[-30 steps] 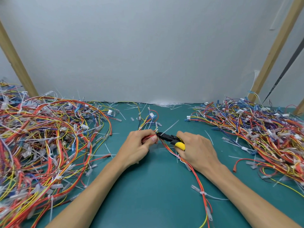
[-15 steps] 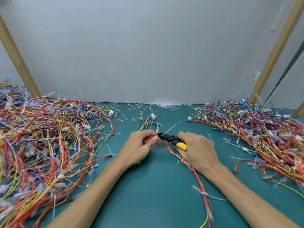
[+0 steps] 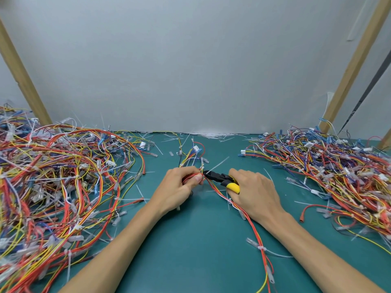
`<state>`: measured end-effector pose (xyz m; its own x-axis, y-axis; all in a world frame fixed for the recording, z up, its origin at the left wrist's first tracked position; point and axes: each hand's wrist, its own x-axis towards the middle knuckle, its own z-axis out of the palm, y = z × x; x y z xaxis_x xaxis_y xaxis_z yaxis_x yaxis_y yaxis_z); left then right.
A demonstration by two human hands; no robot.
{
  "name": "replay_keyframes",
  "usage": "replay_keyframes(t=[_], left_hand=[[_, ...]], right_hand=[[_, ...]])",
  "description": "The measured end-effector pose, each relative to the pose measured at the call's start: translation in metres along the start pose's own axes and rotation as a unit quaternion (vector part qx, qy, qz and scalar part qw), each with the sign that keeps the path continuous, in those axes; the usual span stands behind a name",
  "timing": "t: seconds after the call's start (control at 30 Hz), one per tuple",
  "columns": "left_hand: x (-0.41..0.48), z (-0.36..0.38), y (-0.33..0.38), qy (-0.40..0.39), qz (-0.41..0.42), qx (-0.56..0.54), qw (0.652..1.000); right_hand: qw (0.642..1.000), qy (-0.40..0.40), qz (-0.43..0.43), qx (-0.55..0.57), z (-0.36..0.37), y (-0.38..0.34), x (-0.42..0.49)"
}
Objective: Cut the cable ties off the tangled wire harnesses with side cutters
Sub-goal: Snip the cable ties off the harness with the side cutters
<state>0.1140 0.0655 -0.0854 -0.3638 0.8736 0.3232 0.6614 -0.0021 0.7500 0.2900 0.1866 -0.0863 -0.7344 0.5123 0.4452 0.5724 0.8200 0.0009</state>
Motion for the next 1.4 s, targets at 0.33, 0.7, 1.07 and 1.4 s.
replay_keyframes(t=[0.33,0.7,1.07,1.4], left_hand=[[-0.0005,-0.0002,-0.0002,-0.007,0.001,0.002,1.0],[0.0008,0.0026,-0.0047,-0.016,-0.013,-0.004,1.0],[0.0016,0.0015,-0.0066,-0.036,-0.012,0.021,0.999],[0.0011,-0.002,-0.0041,-0.054,0.009,0.005,0.998]], right_hand=[[1.0,-0.02,0.007,0.01,-0.001,0.0002,0.0005],[0.999,-0.036,0.012,0.015,0.0023,0.0014,0.0016],[1.0,0.008,-0.002,-0.001,0.0022,0.0015,-0.0004],[0.999,-0.011,-0.021,0.029,0.0016,0.0008,0.0004]])
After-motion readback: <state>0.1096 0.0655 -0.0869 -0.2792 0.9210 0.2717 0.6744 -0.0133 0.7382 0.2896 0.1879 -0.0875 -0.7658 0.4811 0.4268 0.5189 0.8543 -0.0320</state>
